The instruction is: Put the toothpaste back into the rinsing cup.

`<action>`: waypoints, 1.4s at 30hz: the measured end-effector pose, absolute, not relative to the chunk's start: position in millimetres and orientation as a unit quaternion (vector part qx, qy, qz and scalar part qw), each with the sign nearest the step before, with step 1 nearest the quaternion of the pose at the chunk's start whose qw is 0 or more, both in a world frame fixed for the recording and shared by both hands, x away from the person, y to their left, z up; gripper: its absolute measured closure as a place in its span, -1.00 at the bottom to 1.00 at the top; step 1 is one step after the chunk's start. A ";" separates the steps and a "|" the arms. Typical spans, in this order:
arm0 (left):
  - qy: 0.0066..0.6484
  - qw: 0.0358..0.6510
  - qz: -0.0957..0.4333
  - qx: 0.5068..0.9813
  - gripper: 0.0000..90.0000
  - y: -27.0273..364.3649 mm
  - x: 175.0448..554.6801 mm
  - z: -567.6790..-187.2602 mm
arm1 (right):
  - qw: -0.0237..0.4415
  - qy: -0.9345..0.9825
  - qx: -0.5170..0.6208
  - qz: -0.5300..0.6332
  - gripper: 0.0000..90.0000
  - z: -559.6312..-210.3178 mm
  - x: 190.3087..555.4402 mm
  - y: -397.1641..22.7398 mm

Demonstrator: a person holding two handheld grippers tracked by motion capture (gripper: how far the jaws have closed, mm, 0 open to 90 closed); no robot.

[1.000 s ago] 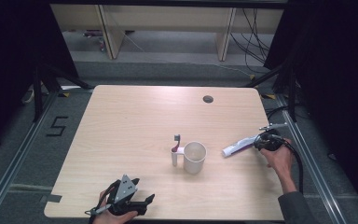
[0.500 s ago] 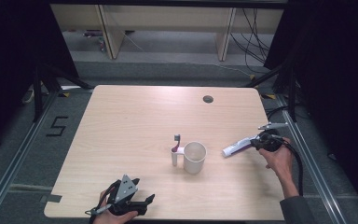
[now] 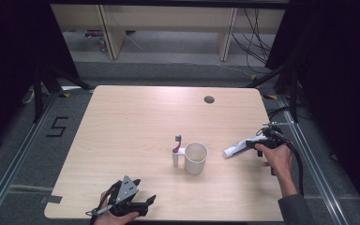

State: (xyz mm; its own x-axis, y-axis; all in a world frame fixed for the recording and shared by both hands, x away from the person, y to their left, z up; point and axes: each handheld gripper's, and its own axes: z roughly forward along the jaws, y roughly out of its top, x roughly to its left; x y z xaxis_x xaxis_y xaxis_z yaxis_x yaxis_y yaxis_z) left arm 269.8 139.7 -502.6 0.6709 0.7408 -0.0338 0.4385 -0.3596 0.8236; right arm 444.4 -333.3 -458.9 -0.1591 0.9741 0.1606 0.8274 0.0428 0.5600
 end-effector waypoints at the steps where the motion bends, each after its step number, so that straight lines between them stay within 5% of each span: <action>1: 0.367 0.434 0.174 0.804 -0.49 139.3 269.9 -503.0 | 0.121 0.695 0.648 0.287 -0.38 -462.0 445.3 -329.6; 3: 0.367 0.434 0.174 0.804 -0.49 139.2 269.8 -503.1 | 0.089 0.696 0.649 0.293 -0.40 -462.8 447.7 -328.6; 7: 0.366 0.434 0.176 0.804 -0.49 139.5 269.7 -502.4 | 0.120 0.691 0.659 0.272 -0.53 -468.6 453.9 -324.0; 15: 0.360 0.427 0.176 0.811 -0.49 140.5 270.0 -501.7 | 0.077 0.653 0.707 0.259 -0.52 -467.5 464.2 -307.3; 28: 0.358 0.433 0.179 0.808 -0.49 141.8 269.6 -499.7 | 0.114 0.679 0.699 0.193 -0.60 -465.2 479.8 -296.3; 42: 0.357 0.430 0.180 0.809 -0.48 142.3 269.3 -499.0 | 0.093 0.691 0.691 0.192 -0.41 -461.4 478.1 -296.3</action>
State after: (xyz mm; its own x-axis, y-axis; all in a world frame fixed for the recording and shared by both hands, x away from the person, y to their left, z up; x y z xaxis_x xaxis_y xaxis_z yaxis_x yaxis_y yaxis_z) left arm 269.3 142.3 -499.0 0.6795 0.7335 -0.0151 0.4235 -0.3753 0.8245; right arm 478.1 -296.3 -461.4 -0.0282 0.9903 0.1362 0.9191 -0.0279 0.3931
